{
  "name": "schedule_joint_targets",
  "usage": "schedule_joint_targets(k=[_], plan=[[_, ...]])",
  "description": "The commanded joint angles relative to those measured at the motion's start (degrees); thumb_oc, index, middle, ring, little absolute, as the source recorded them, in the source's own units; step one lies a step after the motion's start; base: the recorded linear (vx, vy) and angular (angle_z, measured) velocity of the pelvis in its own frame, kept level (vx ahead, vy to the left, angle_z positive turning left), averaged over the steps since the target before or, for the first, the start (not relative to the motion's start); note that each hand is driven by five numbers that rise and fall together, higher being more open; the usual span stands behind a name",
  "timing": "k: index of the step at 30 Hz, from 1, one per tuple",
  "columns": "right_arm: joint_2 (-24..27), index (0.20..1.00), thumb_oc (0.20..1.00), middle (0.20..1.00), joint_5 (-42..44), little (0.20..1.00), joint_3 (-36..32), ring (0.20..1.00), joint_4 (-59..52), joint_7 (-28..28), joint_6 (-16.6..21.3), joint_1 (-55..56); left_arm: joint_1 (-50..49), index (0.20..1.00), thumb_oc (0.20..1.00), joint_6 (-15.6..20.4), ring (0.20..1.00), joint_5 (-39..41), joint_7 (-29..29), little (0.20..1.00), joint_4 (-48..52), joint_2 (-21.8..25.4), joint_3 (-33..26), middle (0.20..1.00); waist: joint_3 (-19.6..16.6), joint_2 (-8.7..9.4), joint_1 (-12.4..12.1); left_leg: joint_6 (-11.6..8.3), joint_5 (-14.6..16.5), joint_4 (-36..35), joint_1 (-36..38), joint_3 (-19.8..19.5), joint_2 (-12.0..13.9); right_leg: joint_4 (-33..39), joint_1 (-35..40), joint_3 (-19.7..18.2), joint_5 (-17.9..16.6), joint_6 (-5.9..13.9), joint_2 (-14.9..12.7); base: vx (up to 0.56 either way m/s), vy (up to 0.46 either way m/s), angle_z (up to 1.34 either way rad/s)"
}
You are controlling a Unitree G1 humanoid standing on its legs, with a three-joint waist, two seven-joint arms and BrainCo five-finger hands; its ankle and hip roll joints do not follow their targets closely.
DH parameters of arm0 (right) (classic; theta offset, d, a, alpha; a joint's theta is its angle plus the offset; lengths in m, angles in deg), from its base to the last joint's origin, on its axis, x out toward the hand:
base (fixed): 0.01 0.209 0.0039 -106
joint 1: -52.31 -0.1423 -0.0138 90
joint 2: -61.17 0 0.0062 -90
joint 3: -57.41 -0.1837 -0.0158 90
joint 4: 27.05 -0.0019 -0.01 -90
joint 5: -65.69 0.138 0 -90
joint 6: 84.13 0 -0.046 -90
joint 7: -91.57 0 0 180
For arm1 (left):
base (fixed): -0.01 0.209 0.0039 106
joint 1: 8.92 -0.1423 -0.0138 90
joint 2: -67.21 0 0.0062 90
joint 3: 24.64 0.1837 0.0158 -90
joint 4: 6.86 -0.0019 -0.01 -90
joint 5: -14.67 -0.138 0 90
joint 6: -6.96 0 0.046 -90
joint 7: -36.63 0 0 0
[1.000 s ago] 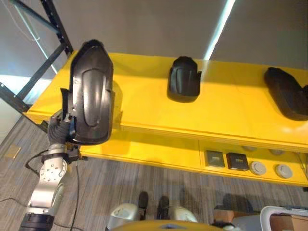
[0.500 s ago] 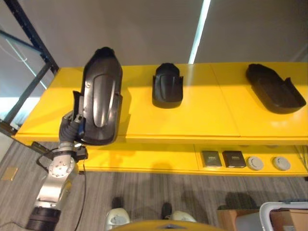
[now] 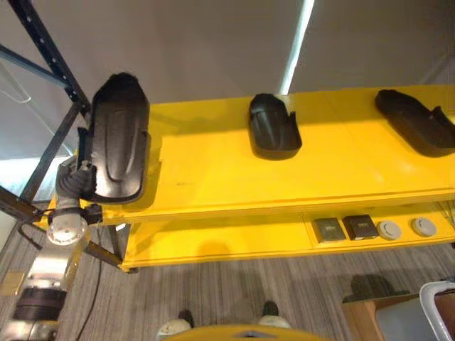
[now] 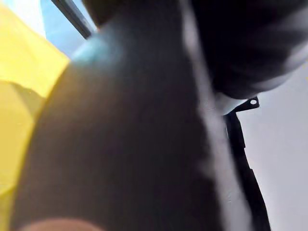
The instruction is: Move parts from the plastic box to the shelf.
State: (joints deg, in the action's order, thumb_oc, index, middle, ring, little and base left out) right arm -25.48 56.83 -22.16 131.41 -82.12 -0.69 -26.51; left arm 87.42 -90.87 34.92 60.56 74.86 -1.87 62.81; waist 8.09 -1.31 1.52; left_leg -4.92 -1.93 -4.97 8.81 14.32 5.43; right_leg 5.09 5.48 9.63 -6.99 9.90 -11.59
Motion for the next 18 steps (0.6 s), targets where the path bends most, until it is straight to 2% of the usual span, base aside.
schedule_joint_targets(k=[1, 3, 4, 6, 7, 8, 10, 13, 14, 15, 17, 18], plan=[[1.44, 1.0, 1.0, 1.0, -0.12, 1.0, 2.26, 1.0, 0.47, -0.52, -1.37, -1.46, 10.1, 0.2, 0.2, -1.4, 0.2, 2.83, 4.34, 0.2, -4.86, 0.87, 0.03, 0.2, -0.42, -1.06, 1.4, 0.95, 1.4, 1.02, -3.2, 0.83, 3.94, -5.28, -3.54, -0.41, 5.09, 0.69, -0.83, 0.03, -0.031, -0.16], [1.69, 1.0, 1.0, 1.0, 1.07, 1.0, 2.77, 1.0, 0.4, -0.68, -2.05, -1.89, 13.52, 0.2, 0.2, -2.55, 0.2, 3.21, 4.39, 0.2, -10.38, 1.34, 1.61, 0.2, -0.61, -1.15, 1.96, 0.85, 1.25, 0.97, -3.35, 1.14, 4.17, -5.13, -3.75, -0.74, 5.05, 0.73, -0.62, 0.03, -0.02, -0.11], [1.89, 1.0, 1.0, 1.0, 1.44, 1.0, 2.9, 1.0, 0.54, -0.96, -2.4, -2.18, 16.72, 0.2, 0.2, -3.05, 0.2, 5.7, 3.91, 0.2, -16.6, 1.21, 2.3, 0.2, -0.72, -1.33, 2.71, 0.74, 1.22, 1.06, -3.41, 1.66, 4.39, -5.19, -3.96, -1.05, 5.14, 0.73, -0.45, 0.04, -0.019, -0.13], [2.35, 1.0, 1.0, 1.0, 0.4, 1.0, 3.35, 1.0, 0.92, -1.34, -2.31, -2.75, 22.12, 0.2, 0.2, -4.33, 0.2, 5.67, 2.03, 0.2, -27.09, 1.84, 4.37, 0.2, -1.02, -1.6, 4.0, 0.61, 1.22, 1.22, -3.6, 2.46, 4.67, -5.24, -4.44, -1.81, 5.28, 0.72, -0.09, 0.03, -0.015, -0.16], [2.33, 1.0, 1.0, 1.0, 0.34, 1.0, 3.39, 1.0, 0.93, -1.32, -2.32, -2.79, 22.62, 0.2, 0.2, -4.75, 0.2, 5.67, 1.96, 0.2, -27.68, 1.89, 4.55, 0.2, -1.01, -1.62, 4.09, 0.61, 1.23, 1.26, -3.62, 2.55, 4.7, -5.26, -4.48, -1.88, 5.3, 0.72, -0.06, 0.04, -0.02, -0.25], [2.55, 1.0, 1.0, 1.0, 0.44, 1.0, 3.78, 1.0, 1.26, -1.41, -2.17, -3.08, 24.97, 0.2, 0.2, -5.95, 0.2, 4.08, 1.45, 0.2, -32.47, 2.14, 5.94, 0.2, -1.09, -1.76, 4.72, 0.49, 1.23, 1.31, -3.6, 2.98, 4.86, -5.12, -4.56, -2.27, 5.36, 0.67, 0.15, 0.03, -0.015, -0.27], [2.55, 1.0, 1.0, 1.0, 0.44, 1.0, 3.78, 1.0, 1.26, -1.41, -2.17, -3.08, 24.97, 0.2, 0.2, -5.95, 0.2, 4.08, 1.45, 0.2, -32.47, 2.14, 5.94, 0.2, -1.09, -1.76, 4.72, 0.49, 1.23, 1.31, -3.6, 2.98, 4.86, -5.12, -4.56, -2.27, 5.36, 0.67, 0.15, 0.03, -0.013, -0.19], [2.7, 1.0, 1.0, 1.0, 0.32, 1.0, 4.67, 1.0, 2.29, -1.24, -1.64, -3.79, 29.19, 0.2, 0.2, -8.3, 0.2, -8.3, -1.44, 0.2, -40.27, 3.77, 9.51, 0.2, -1.09, -1.9, 5.85, 0.41, 1.36, 1.85, -3.91, 3.61, 5.24, -4.87, -4.68, -3.37, 5.55, 0.4, 0.59, 0.05, -0.017, -0.05], [2.7, 1.0, 1.0, 1.0, 0.32, 1.0, 4.67, 1.0, 2.29, -1.24, -1.64, -3.79, 29.19, 0.2, 0.2, -8.3, 0.2, -8.3, -1.44, 0.2, -40.27, 3.77, 9.51, 0.2, -1.09, -1.9, 5.85, 0.41, 1.36, 1.85, -3.91, 3.61, 5.24, -4.87, -4.68, -3.37, 5.55, 0.4, 0.59, 0.03, -0.01, -0.03], [2.97, 1.0, 1.0, 1.0, 0.54, 1.0, 5.23, 1.0, 2.47, -1.22, -1.5, -4.07, 31.15, 0.2, 0.2, -9.4, 0.2, -12.3, -2.61, 0.2, -41.7, 5.56, 11.94, 0.2, -0.94, -1.9, 6.2, 0.36, 1.52, 2.24, -4.06, 3.67, 5.34, -4.96, -4.68, -3.68, 5.73, 0.35, 0.68, 0.02, -0.007, -0.1], [3.16, 1.0, 1.0, 1.0, 0.62, 1.0, 5.44, 1.0, 2.47, -1.29, -1.51, -4.22, 32.0, 0.2, 0.2, -9.61, 0.2, -15.61, -3.98, 0.2, -42.18, 6.33, 13.03, 0.2, -1.02, -1.97, 6.29, 0.35, 1.47, 2.33, -4.33, 3.78, 5.41, -4.99, -4.98, -3.91, 5.69, 0.28, 0.78, 0.02, -0.003, -0.08], [3.39, 1.0, 1.0, 1.0, 0.44, 1.0, 5.54, 1.0, 2.55, -1.43, -1.39, -4.24, 33.3, 0.2, 0.2, -9.79, 0.2, -20.37, -5.41, 0.2, -42.57, 7.81, 15.42, 0.2, -0.9, -2.03, 6.55, 0.38, 1.49, 2.33, -4.3, 3.9, 5.4, -4.95, -4.97, -4.21, 5.75, 0.19, 0.89, 0.02, 0.003, -0.1]])
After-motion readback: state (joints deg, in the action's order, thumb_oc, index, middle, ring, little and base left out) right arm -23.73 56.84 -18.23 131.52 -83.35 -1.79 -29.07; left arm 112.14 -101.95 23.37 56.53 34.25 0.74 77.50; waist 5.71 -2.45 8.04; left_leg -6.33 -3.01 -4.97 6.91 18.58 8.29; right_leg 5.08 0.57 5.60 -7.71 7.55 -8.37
